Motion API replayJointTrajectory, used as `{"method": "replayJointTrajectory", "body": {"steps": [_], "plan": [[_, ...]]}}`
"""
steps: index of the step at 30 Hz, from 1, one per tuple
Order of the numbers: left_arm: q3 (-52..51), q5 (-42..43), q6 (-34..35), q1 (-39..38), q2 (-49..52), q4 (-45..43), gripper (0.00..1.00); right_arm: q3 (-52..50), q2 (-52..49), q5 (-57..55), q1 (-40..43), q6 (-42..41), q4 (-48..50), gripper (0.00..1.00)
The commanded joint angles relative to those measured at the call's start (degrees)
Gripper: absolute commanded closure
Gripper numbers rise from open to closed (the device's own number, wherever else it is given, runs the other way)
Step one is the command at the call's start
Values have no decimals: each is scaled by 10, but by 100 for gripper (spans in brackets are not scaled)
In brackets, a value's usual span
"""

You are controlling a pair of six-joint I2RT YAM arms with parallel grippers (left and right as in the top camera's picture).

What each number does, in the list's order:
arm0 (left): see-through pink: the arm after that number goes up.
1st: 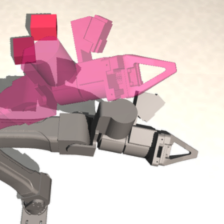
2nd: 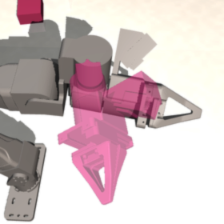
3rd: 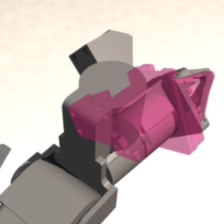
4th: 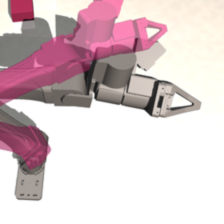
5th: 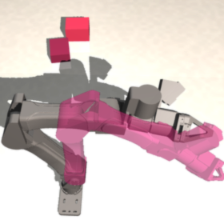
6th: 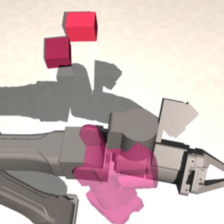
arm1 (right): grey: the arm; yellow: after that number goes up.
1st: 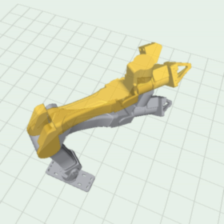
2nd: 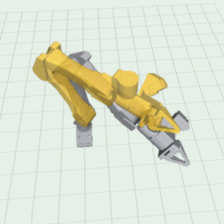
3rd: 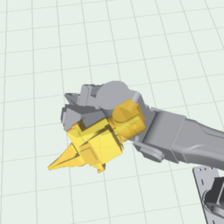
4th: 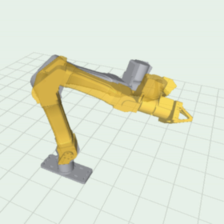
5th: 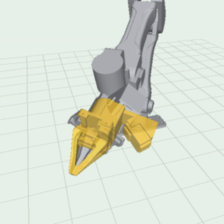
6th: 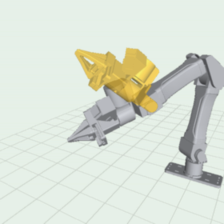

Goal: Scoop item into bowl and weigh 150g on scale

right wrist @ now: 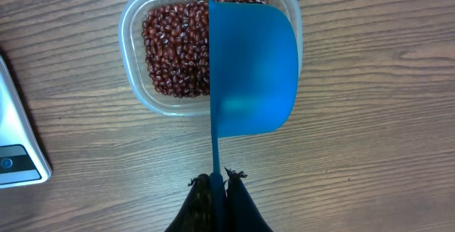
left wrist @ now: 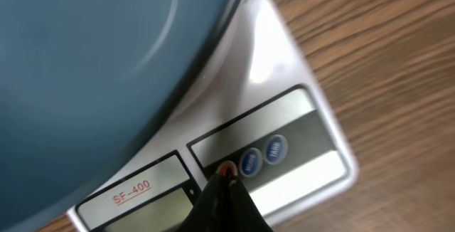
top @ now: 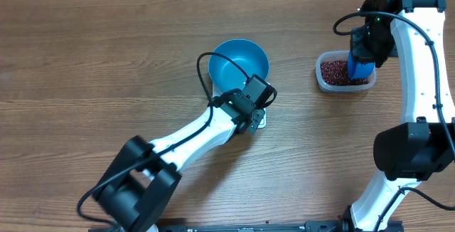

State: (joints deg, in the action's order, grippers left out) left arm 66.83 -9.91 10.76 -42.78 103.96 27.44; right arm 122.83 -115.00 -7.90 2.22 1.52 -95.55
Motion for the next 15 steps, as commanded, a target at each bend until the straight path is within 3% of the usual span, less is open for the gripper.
{"method": "replayJointTrajectory", "body": {"steps": [1, 7, 12, 15], "plan": [[20, 31, 21, -3, -77, 13, 96, 9, -1, 1, 2, -2, 3, 96], [20, 40, 58, 19, -161, 108, 96, 9, -1, 0, 2, -13, 2, 96], [20, 75, 64, 31, -158, 177, 96, 9, -1, 0, 2, -13, 0, 96], [20, 52, 64, 31, -151, 200, 96, 9, -1, 0, 2, -13, 0, 96]]}}
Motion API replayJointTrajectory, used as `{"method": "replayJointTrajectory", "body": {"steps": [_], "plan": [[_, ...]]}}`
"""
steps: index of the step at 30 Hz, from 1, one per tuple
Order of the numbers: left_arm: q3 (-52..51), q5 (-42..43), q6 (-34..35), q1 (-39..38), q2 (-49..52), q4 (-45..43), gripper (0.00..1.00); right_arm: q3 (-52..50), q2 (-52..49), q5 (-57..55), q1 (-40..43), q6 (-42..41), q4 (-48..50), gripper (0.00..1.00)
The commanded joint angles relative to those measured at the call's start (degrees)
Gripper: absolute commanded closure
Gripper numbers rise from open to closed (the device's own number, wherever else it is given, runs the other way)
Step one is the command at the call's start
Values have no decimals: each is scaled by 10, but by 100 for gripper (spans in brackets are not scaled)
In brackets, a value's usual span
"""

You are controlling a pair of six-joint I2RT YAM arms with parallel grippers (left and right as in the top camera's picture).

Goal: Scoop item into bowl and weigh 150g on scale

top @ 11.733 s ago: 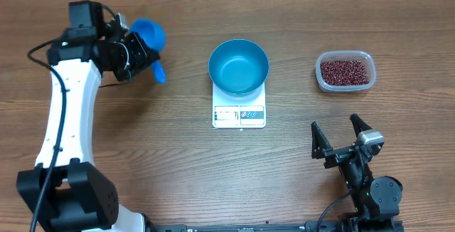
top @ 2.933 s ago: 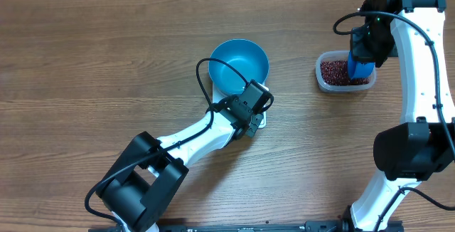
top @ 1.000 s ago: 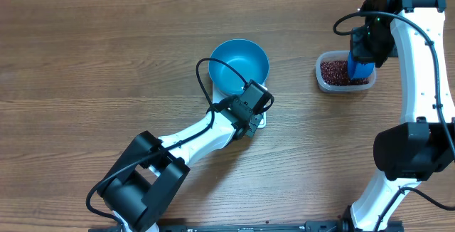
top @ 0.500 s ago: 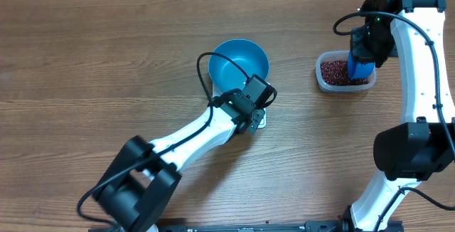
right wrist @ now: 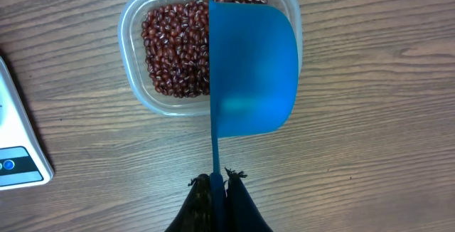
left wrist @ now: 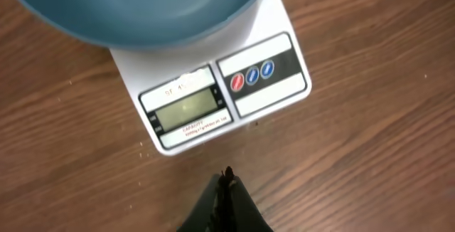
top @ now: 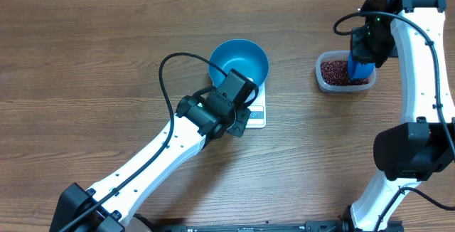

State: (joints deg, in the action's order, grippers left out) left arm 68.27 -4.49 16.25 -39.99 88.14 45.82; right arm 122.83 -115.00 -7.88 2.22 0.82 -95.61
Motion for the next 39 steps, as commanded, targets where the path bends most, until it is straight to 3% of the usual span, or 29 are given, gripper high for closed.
{"method": "replayJointTrajectory", "body": {"steps": [1, 9, 15, 23, 28, 35, 39], "plan": [[5, -13, 10, 3, 12, 28, 96, 9, -1, 0, 2, -5, 1, 96], [5, 26, 20, 30, 94, 65, 96, 9, -1, 4, 2, -5, 8, 96], [7, 48, 18, 37, 107, 26, 93, 9, -1, 4, 2, -5, 9, 96], [13, 92, 22, 34, 107, -57, 96, 9, -1, 4, 2, -5, 10, 96], [13, 5, 22, 23, 113, -123, 96, 9, -1, 4, 2, -6, 10, 96], [12, 9, 22, -9, 134, -136, 96, 9, -1, 4, 2, -5, 10, 96], [12, -39, 22, -22, 156, -136, 96, 9, -1, 4, 2, -5, 11, 96]]}}
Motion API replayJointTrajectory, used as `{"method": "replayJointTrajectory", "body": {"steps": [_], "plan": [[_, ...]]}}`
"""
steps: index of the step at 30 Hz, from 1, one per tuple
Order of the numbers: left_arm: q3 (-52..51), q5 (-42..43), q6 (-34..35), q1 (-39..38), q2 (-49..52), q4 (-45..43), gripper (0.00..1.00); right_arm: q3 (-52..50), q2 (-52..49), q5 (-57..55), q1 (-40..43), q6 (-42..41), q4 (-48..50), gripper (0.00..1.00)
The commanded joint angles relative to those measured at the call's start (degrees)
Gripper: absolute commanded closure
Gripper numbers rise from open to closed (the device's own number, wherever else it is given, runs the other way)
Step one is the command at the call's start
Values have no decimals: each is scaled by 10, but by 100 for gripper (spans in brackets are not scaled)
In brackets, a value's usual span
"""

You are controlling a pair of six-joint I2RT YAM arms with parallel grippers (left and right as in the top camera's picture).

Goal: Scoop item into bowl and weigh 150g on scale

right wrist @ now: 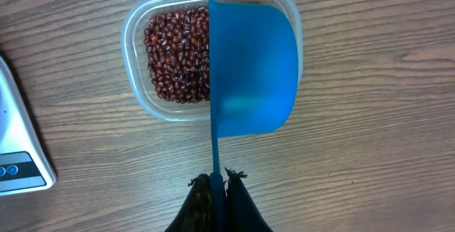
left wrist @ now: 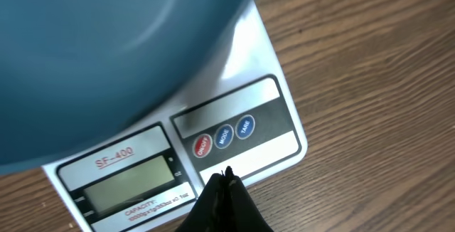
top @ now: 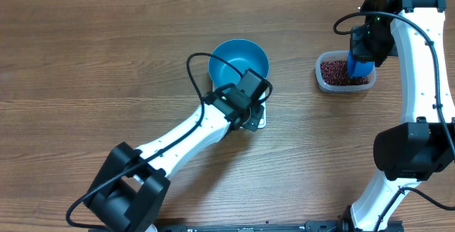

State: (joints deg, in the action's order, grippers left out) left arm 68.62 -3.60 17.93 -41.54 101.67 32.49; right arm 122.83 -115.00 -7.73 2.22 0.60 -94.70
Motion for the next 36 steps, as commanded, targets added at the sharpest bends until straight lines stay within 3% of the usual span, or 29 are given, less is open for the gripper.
{"method": "replayJointTrajectory", "body": {"steps": [1, 11, 36], "plan": [[9, -61, 5, -7, 27, -2, 96, 9, -1, 2, 2, -3, 3, 96], [9, -101, 5, -4, 72, -46, 96, 9, -1, 2, 2, -3, 3, 96], [9, -53, 1, -5, 96, -32, 96, 9, -1, 2, 2, -3, 3, 96]]}}
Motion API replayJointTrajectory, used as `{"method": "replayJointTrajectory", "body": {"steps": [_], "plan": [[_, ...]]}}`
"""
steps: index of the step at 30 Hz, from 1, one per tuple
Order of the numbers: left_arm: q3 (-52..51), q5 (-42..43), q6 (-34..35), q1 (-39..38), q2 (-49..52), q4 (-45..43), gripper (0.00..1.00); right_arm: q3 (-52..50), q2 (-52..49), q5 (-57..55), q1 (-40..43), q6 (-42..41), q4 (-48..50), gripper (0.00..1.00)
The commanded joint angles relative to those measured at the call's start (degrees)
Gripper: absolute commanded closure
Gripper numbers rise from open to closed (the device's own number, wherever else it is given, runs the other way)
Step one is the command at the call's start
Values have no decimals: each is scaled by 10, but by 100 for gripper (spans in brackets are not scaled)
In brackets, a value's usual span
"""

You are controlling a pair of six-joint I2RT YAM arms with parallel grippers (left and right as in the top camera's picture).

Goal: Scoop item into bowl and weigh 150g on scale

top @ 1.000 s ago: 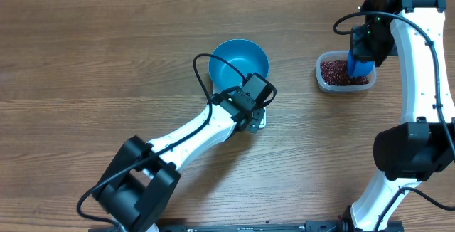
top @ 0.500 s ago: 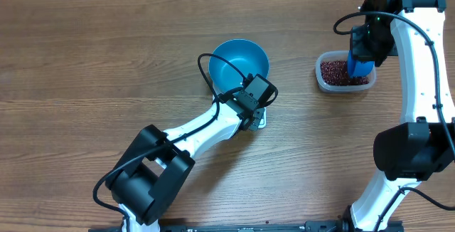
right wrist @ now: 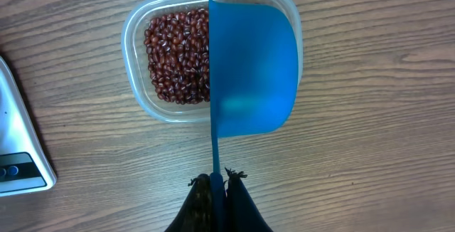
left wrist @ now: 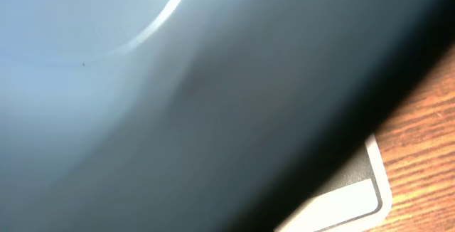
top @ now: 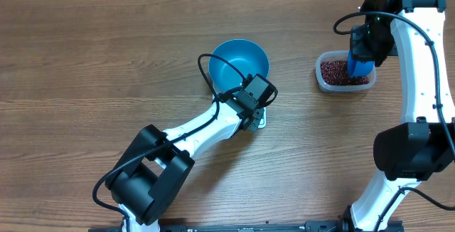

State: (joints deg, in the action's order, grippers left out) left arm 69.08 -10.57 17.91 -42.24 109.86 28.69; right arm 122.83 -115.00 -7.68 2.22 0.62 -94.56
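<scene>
The blue bowl [top: 239, 61] stands on the white scale [top: 261, 122], most of which is hidden under my left gripper [top: 256, 98]. The left wrist view is filled by the blurred bowl wall [left wrist: 142, 82], with only a scale corner [left wrist: 355, 200] showing; its fingers do not show. My right gripper [right wrist: 218, 177] is shut on the handle of the blue scoop [right wrist: 252, 68]. The scoop hangs edge-on over the right half of the clear tub of red beans [right wrist: 174, 54]. The scoop and tub [top: 344, 72] also show overhead at the right.
The wooden table [top: 106, 61] stretches to the left of the bowl. The scale's edge with its blue buttons [right wrist: 18, 168] lies left of the bean tub in the right wrist view. The left arm's black cable [top: 206, 72] loops beside the bowl.
My left gripper has moved from above the scale's button panel to a spot close against the bowl, a little further right. The right gripper and scoop have not moved.
First my shut left fingertips touched the scale's red button. Then the left gripper hung back off the scale's front. Later it was over the button panel again, and now it sits close to the bowl. The right gripper held the scoop over the beans throughout.
</scene>
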Motion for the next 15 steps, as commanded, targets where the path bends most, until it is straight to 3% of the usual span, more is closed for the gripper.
{"method": "replayJointTrajectory", "body": {"steps": [1, 15], "plan": [[4, 17, 1, 2, 14, 6, 96, 9, -1, 2, 2, -3, 1, 96], [5, 25, 2, 3, 24, 9, 96, 9, -1, 2, 2, -3, 1, 96]]}}
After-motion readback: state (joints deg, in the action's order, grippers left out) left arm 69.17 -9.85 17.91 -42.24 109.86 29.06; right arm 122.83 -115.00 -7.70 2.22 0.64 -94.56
